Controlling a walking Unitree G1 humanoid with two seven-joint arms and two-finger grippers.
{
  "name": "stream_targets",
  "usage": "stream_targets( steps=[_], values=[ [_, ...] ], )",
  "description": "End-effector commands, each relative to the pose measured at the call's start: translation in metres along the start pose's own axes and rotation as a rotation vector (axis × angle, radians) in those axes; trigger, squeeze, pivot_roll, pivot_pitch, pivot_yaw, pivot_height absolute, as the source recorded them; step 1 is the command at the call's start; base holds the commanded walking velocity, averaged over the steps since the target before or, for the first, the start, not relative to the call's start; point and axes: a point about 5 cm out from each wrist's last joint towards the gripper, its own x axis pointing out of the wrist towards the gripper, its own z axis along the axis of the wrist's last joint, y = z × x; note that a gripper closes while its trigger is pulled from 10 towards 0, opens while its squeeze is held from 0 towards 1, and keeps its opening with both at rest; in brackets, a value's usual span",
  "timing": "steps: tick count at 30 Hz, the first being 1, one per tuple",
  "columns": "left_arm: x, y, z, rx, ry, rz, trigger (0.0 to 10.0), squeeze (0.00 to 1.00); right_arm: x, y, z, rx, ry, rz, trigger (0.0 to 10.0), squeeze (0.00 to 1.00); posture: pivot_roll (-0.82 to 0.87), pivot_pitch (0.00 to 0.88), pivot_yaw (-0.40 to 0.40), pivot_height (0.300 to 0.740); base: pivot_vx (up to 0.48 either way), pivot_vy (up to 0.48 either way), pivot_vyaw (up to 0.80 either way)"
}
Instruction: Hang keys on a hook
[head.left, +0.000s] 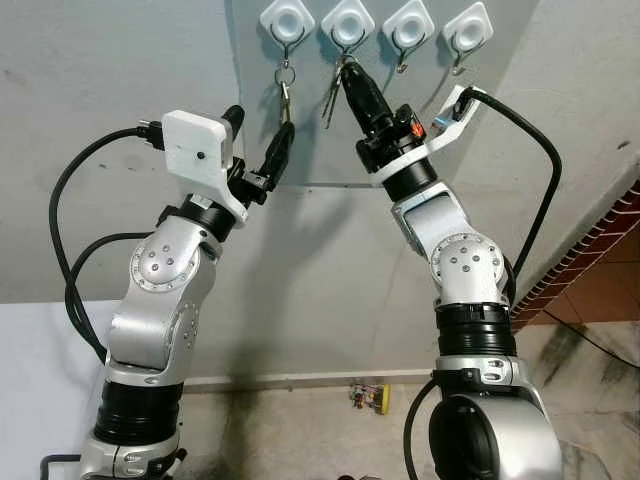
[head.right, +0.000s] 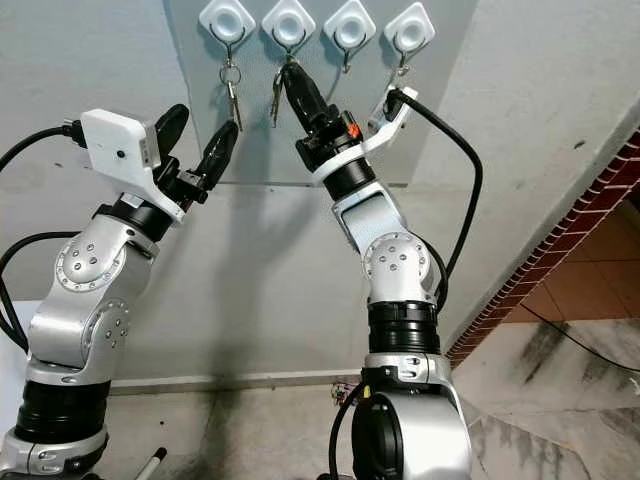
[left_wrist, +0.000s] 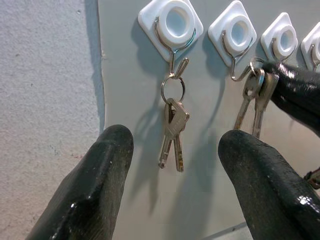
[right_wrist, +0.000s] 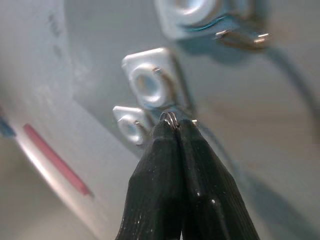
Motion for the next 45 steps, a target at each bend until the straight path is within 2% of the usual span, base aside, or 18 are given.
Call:
stream_targets(
  steps=[1,12,17,21,33,45],
  values=[
    [0.003,-0.001,0.008,0.002,-0.027,-0.006,10.0,0.0,0.01,0.008,-0.007,0.044,-0.01,0.021,10.0,0.0,-0.02,0.104,-0.037,0.74,0.0,0.0,0.0],
    [0.003,-0.002,0.009,-0.002,-0.034,-0.006,10.0,0.0,0.011,0.006,-0.007,0.06,-0.002,-0.01,10.0,0.0,-0.02,0.097,-0.04,0.74,0.0,0.0,0.0],
    [0.003,-0.002,0.009,-0.002,-0.036,-0.006,10.0,0.0,0.008,0.011,-0.01,0.038,0.007,0.062,10.0,0.0,-0.02,0.095,-0.043,0.74,0.0,0.0,0.0],
    [0.003,-0.002,0.009,-0.001,-0.036,-0.004,10.0,0.0,0.006,0.017,-0.012,0.055,0.016,0.13,10.0,0.0,-0.02,0.095,-0.044,0.74,0.0,0.0,0.0],
    [0.003,-0.001,0.009,-0.001,-0.037,-0.004,10.0,0.0,0.008,0.02,-0.009,0.061,0.003,0.152,10.0,0.0,-0.02,0.095,-0.044,0.74,0.0,0.0,0.0],
    [0.003,0.0,0.01,0.003,-0.039,0.005,10.0,0.0,0.014,0.012,-0.009,0.068,0.018,0.009,10.0,0.0,-0.02,0.099,-0.043,0.74,0.0,0.0,0.0]
  ],
)
